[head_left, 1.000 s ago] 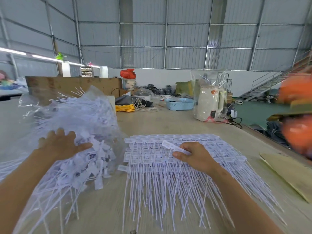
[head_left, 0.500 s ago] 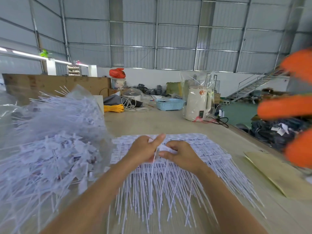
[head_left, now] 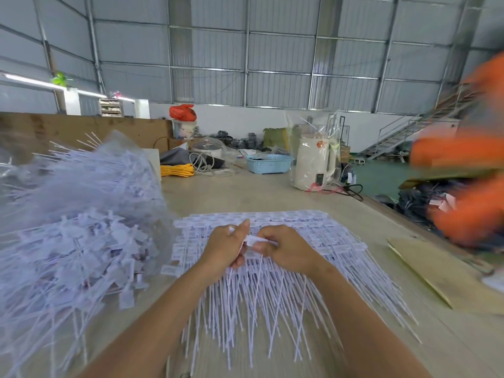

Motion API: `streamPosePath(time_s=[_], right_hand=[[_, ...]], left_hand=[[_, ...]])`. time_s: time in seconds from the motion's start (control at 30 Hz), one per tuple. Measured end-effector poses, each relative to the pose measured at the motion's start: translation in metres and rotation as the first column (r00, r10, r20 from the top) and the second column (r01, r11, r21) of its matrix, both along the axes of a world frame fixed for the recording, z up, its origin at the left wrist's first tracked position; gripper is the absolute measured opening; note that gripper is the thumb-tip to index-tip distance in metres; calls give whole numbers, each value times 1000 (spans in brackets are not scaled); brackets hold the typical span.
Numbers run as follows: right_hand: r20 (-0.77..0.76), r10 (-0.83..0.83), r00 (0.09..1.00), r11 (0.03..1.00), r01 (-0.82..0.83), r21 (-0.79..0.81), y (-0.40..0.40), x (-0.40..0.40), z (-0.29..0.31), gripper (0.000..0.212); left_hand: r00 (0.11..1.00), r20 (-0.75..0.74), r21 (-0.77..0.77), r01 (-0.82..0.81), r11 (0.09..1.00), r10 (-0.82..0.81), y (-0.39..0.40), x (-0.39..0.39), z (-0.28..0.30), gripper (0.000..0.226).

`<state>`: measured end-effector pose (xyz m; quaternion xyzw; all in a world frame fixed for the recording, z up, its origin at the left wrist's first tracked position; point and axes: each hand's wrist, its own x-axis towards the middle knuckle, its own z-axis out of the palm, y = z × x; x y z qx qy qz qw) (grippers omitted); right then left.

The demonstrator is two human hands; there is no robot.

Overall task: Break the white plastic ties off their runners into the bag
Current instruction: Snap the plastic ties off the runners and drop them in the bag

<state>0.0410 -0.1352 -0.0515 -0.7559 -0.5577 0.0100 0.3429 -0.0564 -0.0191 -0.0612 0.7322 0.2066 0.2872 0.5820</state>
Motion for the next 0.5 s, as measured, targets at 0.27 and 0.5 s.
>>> streamPosePath(time_s=[0.27,0.5], right_hand=[[115,-4,993,1000,6,-15,0,0,1,14],[131,-25,991,1000,24,10,-1,0,6,6]], left_hand=[[992,-96,-53,80,995,-84,8,-5,9,42],[964,-118,-300,193,934,-237,11,-10,16,36]])
